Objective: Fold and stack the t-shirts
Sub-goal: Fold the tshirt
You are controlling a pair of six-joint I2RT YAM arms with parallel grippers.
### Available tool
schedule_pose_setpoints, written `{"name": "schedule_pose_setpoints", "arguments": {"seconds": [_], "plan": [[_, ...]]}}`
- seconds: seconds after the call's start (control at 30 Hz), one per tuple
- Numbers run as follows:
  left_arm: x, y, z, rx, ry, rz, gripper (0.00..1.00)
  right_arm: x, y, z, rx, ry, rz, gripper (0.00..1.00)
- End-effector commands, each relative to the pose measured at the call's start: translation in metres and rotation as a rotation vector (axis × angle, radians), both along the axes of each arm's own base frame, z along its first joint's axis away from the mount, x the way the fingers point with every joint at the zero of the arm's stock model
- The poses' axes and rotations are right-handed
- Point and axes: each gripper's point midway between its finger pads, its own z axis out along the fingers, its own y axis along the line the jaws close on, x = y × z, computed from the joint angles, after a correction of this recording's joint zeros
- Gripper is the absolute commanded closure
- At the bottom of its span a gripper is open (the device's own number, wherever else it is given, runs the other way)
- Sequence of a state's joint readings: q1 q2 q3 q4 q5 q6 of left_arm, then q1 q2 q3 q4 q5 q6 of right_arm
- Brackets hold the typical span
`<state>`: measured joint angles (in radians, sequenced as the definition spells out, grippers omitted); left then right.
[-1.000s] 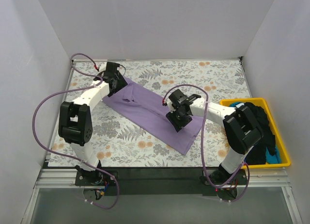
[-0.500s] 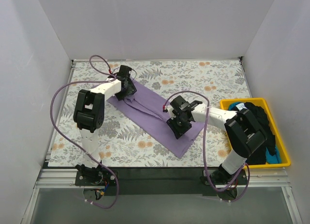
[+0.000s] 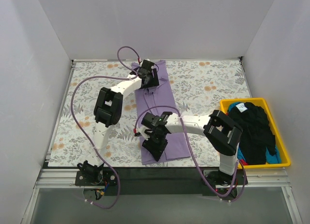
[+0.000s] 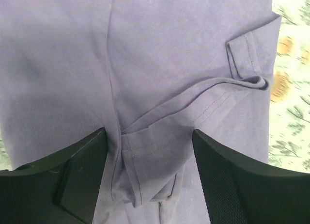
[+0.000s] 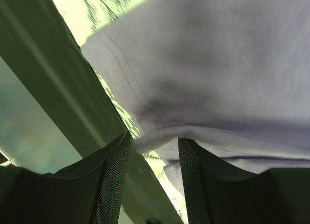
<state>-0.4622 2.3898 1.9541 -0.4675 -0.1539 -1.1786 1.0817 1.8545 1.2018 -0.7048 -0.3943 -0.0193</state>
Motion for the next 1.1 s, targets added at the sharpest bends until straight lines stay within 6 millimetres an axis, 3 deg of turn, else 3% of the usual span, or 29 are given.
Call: {"name": "schedule_pose_setpoints", "arguments": {"seconds": [0.0,0.13,0.23,0.27,0.33,0.37,0.4,0.43,0.47,0.5,0.57,0.7,0.73,0.83,1.07], "plan": [[-0.012,-0.014,-0.009,-0.011,0.04,-0.06,0.31,0.006,0.011,0.018,0.016,-0.016,0.008,0.48],[0.007,-0.017,0.046,-0.041,-0.075,-0.034,0.29,0.031,0.011,0.043,0.071,-0.096,-0.057,0.48],[0.009,-0.017,0.084,-0.081,-0.13,-0.004,0.22,0.061,-0.005,0.064,0.101,-0.182,-0.15,0.47],[0.008,-0.016,0.089,-0.087,-0.135,0.001,0.2,0.077,-0.015,0.07,0.109,-0.205,-0.205,0.47],[0.005,-0.012,0.119,-0.112,-0.18,0.023,0.16,0.097,-0.031,0.085,0.144,-0.253,-0.281,0.47],[0.001,-0.009,0.121,-0.118,-0.176,0.042,0.16,0.119,-0.046,0.09,0.148,-0.268,-0.381,0.47],[-0.002,-0.004,0.142,-0.132,-0.207,0.06,0.16,0.13,-0.054,0.101,0.176,-0.296,-0.436,0.46],[-0.005,0.002,0.148,-0.122,-0.219,0.089,0.16,0.143,-0.061,0.102,0.19,-0.318,-0.482,0.46],[-0.013,0.007,0.141,-0.118,-0.198,0.105,0.16,0.163,-0.076,0.104,0.196,-0.333,-0.566,0.46],[-0.019,0.011,0.158,-0.133,-0.22,0.11,0.16,0.172,-0.081,0.107,0.21,-0.337,-0.606,0.46],[-0.032,0.017,0.158,-0.128,-0.205,0.11,0.18,0.199,-0.092,0.113,0.254,-0.345,-0.728,0.48],[-0.066,0.029,0.14,-0.123,-0.142,0.096,0.27,0.227,-0.095,0.118,0.34,-0.32,-0.853,0.5],[-0.078,0.034,0.118,-0.099,-0.095,0.099,0.27,0.23,-0.095,0.117,0.345,-0.319,-0.86,0.5],[-0.094,0.037,0.09,-0.099,-0.032,0.102,0.28,0.241,-0.097,0.114,0.356,-0.317,-0.89,0.51],[-0.095,0.014,0.06,-0.176,0.036,0.042,0.22,0.27,-0.102,0.113,0.398,-0.329,-0.976,0.51]]}}
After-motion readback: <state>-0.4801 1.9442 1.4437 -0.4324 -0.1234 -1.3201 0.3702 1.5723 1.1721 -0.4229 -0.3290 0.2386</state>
